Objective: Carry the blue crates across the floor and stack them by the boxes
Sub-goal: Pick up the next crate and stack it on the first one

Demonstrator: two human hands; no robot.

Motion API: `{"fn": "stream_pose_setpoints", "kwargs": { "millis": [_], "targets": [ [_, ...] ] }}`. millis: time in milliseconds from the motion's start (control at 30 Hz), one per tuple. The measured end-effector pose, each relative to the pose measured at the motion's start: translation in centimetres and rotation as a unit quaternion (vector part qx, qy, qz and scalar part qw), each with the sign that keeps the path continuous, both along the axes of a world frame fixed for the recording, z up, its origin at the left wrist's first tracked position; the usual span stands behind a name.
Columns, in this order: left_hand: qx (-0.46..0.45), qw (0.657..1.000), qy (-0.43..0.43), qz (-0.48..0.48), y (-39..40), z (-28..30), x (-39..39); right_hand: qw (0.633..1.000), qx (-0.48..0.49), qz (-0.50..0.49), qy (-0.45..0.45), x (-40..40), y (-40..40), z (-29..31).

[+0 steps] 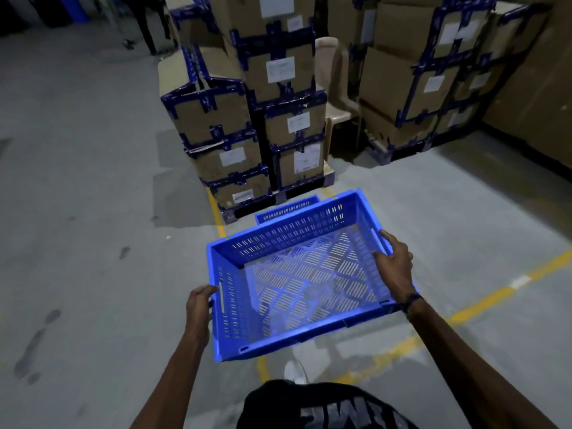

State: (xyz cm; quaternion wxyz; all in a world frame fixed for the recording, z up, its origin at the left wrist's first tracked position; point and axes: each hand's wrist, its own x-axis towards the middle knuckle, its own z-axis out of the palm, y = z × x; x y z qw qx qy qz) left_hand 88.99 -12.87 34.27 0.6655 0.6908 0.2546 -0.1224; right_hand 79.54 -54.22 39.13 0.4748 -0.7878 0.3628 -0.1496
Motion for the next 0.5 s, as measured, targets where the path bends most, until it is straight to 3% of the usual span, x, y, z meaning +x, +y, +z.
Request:
{"fn": "stream_pose_setpoints", "kwargs": {
  "millis": [333, 500],
  "targets": [
    [0.008, 0.999, 0.022, -0.037, -10.8, -0.7, 11.7, 0.996, 0.055, 0.034, 0.054, 11.3, -15.5, -8.6],
    [0.021, 1.0, 0.019, -0.008, -17.6, -2.4, 16.0, 0.994, 0.05, 0.08, 0.059, 17.0, -22.4, -9.8]
  ]
}}
